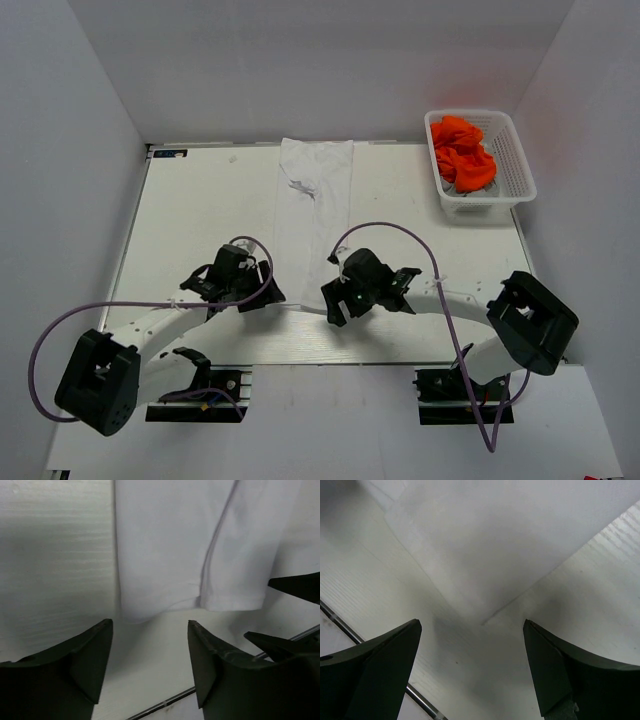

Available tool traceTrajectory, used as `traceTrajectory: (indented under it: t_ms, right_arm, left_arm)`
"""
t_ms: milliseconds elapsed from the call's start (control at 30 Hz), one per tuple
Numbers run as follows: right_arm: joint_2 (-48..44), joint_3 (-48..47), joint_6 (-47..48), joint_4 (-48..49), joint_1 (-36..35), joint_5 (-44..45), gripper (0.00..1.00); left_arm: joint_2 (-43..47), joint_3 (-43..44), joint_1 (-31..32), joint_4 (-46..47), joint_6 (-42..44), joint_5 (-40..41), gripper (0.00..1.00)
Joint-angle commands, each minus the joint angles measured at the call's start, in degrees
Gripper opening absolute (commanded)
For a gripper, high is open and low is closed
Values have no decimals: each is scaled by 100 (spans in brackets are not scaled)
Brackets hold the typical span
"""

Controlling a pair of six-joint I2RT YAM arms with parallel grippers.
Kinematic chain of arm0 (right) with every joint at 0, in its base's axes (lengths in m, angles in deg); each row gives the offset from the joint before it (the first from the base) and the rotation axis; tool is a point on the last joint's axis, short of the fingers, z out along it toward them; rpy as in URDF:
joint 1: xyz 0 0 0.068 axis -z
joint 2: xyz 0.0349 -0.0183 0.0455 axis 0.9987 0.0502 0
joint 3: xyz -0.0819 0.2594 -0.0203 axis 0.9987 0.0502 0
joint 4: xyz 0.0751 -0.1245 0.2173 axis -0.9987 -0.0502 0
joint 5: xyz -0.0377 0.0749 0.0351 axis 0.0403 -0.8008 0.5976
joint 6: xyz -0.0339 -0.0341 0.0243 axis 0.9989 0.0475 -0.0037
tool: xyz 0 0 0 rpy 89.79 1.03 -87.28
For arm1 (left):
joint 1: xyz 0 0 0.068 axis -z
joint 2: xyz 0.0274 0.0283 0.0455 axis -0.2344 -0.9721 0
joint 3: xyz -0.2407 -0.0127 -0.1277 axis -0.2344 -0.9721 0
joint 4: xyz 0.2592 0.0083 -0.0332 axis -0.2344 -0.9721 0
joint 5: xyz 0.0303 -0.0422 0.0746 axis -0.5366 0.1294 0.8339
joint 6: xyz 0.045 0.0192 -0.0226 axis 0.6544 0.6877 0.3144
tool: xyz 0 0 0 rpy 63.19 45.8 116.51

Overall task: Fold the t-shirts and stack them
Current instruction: Grab the bottom of the folded rectangular tshirt with both arms

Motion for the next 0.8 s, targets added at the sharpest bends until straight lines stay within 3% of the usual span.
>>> traceTrajectory:
  t_ms: [0,67,267,467,533,567,600,700,767]
  right_arm:
    - [94,-79,-276,195,34,45,87]
    - [24,8,-355,292,25,27,87]
    - [84,52,-391,354,25,-34,82]
    - [296,35,-496,397,34,-26,52]
    - [331,44,-584,477,25,105,35]
    - [331,9,-628,494,25,185,29]
    - [331,-9,-646,486,25,203,23]
    - [287,-26,-593,547,34,335,0]
    - [199,-105,-497,565,25,423,0]
  left_arm:
    - [-321,-75,103,-37,79,-97,70]
    - [-611,73,155,-142,132,16,54]
    - [-797,83,208,-169,132,324,38]
    - [-1051,83,261,77,132,272,20]
    - [-1104,135,261,77,132,272,13]
    - [-1104,136,261,77,132,367,4]
    - [-1174,205,261,77,132,438,0]
    - [-1175,337,261,218,263,579,0]
    - [-1088,460,261,279,316,579,0]
